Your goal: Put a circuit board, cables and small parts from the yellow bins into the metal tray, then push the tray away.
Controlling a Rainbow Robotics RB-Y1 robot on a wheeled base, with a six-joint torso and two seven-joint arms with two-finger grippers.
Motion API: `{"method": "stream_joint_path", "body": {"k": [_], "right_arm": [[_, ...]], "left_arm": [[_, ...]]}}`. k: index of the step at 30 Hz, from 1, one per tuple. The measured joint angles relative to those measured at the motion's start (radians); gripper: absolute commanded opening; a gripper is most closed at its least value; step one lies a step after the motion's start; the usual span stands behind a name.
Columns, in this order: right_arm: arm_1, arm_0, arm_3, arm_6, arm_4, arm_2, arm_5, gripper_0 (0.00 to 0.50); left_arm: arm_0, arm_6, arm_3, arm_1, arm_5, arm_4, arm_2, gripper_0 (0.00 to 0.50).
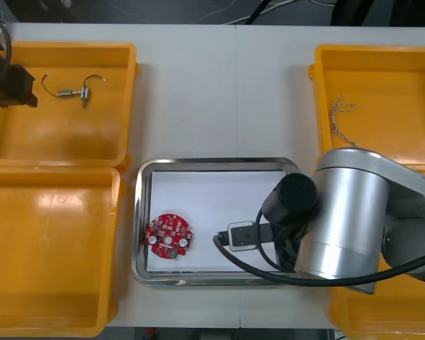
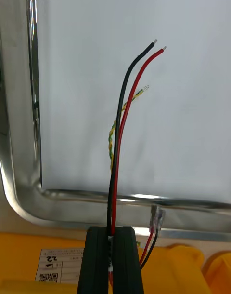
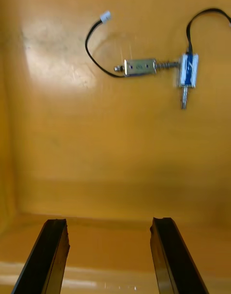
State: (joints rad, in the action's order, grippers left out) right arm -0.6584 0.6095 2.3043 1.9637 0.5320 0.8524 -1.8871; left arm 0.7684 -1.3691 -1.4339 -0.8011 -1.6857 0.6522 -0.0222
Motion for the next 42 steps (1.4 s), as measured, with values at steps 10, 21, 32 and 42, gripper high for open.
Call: {"method": "stream_joint_path", "body": {"k": [10,21,32,42], "right_arm": [[0.062,0.010,-0.060,-0.010,-0.050,0.087,0.025,0.000],[0.075,-0.038,-0.092,-0.010,-0.099,0.088,0.088,0.000],[0.075,-0.106,-0.161,-0.010,-0.163,0.095,0.219,0.000],[0.075,-0.109,-0.178,-0.010,-0.187,0.118,0.233,0.109]], "left_arm": [[0.114,-0.001,0.208,0.049,0.131,-0.087,0.024,0.500],[0.135,-0.001,0.219,0.135,0.205,-0.222,0.024,0.500],[0.135,-0.008,0.279,0.175,0.344,-0.240,0.024,0.500],[0.135,-0.173,0.367,0.176,0.444,-0.223,0.024,0.500]]}}
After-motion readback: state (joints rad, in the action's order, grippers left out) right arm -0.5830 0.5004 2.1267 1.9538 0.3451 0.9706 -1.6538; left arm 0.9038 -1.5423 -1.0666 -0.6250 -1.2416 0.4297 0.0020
